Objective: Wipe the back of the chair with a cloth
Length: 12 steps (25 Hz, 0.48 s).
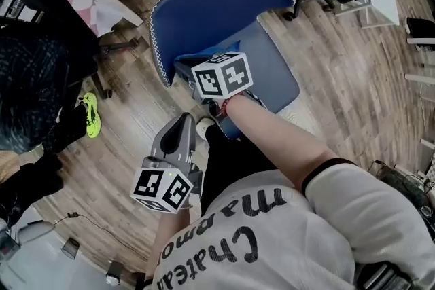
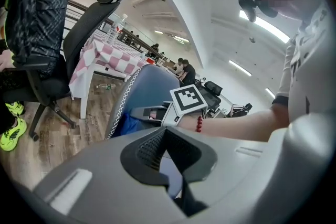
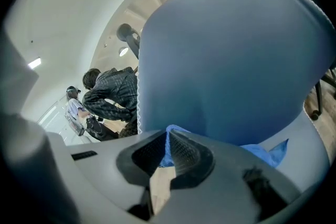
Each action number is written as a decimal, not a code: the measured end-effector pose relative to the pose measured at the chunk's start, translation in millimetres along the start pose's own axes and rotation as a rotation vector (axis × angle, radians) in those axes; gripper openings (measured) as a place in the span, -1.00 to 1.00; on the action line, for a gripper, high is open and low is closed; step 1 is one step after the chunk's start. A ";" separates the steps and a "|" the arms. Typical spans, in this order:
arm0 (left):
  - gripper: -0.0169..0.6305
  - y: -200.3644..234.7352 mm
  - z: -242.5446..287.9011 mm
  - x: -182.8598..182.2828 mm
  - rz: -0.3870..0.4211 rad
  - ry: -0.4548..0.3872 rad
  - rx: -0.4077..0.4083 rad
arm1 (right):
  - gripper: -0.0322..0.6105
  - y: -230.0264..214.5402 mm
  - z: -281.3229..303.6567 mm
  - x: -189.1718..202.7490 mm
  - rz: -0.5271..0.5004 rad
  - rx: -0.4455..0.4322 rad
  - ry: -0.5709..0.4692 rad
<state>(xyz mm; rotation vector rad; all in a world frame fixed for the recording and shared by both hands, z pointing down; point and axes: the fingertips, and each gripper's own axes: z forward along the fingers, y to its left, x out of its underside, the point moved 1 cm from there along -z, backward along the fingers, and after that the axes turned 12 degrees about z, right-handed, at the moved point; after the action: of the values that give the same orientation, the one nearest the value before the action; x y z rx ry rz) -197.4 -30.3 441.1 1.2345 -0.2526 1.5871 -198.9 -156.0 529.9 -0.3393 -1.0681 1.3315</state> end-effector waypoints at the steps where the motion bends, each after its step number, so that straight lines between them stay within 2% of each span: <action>1: -0.93 -2.4 4.7 -0.7 -0.010 0.001 -0.014 | -0.82 -3.7 -0.8 -3.4 -0.004 -0.005 0.008; 6: -0.93 -19.8 29.4 -6.4 -0.045 -0.016 -0.074 | -0.82 -33.4 -15.0 -30.9 -0.012 -0.009 0.017; 12: -0.93 -44.9 60.9 -10.8 -0.079 -0.040 -0.116 | -0.82 -79.5 -36.5 -76.4 0.002 0.019 -0.020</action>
<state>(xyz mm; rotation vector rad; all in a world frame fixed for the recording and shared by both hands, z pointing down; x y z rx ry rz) -126.9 -59.8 441.2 1.1733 -0.3133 1.4607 -112.1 -232.8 537.0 -0.3142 -1.0714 1.3481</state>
